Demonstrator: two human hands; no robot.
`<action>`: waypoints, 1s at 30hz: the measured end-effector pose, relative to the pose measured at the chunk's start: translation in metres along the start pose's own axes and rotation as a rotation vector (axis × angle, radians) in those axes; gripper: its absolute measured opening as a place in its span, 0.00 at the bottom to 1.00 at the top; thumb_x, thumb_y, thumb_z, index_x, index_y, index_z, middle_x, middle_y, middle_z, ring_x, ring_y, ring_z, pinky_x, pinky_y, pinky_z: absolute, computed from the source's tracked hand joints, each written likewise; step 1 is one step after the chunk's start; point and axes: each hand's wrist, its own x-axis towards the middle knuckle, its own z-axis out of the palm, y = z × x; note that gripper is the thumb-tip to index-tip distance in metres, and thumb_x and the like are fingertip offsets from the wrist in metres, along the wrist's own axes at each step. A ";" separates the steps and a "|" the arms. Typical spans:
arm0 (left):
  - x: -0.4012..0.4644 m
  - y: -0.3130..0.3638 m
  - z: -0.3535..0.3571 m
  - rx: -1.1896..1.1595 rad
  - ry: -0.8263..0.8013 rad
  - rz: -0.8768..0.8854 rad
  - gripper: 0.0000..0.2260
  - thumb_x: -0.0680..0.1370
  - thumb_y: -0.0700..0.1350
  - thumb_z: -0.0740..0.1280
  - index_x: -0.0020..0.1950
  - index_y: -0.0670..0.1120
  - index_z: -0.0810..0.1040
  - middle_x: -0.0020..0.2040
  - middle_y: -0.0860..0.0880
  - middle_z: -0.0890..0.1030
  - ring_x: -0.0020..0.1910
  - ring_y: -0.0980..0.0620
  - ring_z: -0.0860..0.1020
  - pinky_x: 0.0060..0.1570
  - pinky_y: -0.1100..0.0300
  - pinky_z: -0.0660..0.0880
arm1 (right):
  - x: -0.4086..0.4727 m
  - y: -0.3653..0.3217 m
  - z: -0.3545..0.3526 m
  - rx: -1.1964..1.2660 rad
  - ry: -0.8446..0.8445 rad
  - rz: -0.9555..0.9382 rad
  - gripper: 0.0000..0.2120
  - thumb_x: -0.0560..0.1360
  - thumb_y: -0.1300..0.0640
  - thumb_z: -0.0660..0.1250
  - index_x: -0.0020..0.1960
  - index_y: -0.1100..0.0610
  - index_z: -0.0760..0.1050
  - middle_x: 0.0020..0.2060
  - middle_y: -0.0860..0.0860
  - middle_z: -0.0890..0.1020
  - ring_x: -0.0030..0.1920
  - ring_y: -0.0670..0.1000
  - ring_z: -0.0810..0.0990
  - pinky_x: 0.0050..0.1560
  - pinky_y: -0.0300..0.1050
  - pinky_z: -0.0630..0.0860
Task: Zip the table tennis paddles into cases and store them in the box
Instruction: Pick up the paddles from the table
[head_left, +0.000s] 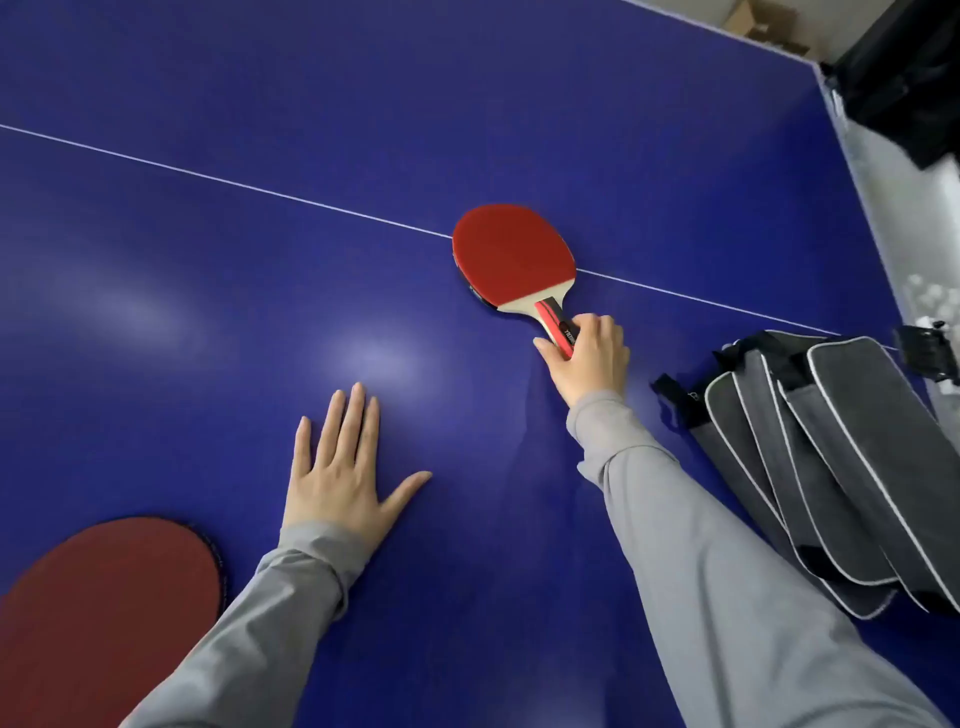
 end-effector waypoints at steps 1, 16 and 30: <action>0.001 0.000 0.001 0.004 0.003 -0.007 0.45 0.69 0.72 0.32 0.77 0.45 0.48 0.77 0.51 0.45 0.76 0.52 0.43 0.75 0.47 0.44 | 0.004 -0.002 0.000 0.002 0.012 -0.001 0.25 0.72 0.42 0.66 0.58 0.60 0.70 0.55 0.57 0.75 0.58 0.58 0.71 0.55 0.53 0.68; 0.001 -0.004 0.002 0.019 0.053 0.023 0.46 0.66 0.73 0.26 0.76 0.46 0.42 0.75 0.52 0.39 0.75 0.52 0.37 0.74 0.48 0.40 | -0.066 -0.016 -0.007 0.390 0.105 0.026 0.16 0.72 0.49 0.67 0.47 0.60 0.68 0.42 0.51 0.74 0.45 0.55 0.74 0.45 0.50 0.72; -0.168 -0.115 -0.045 -0.487 0.344 -0.123 0.34 0.71 0.66 0.59 0.64 0.40 0.74 0.60 0.42 0.76 0.59 0.39 0.74 0.59 0.45 0.71 | -0.243 -0.057 -0.026 0.604 0.209 0.211 0.14 0.71 0.53 0.71 0.44 0.60 0.68 0.38 0.55 0.75 0.40 0.58 0.75 0.40 0.52 0.73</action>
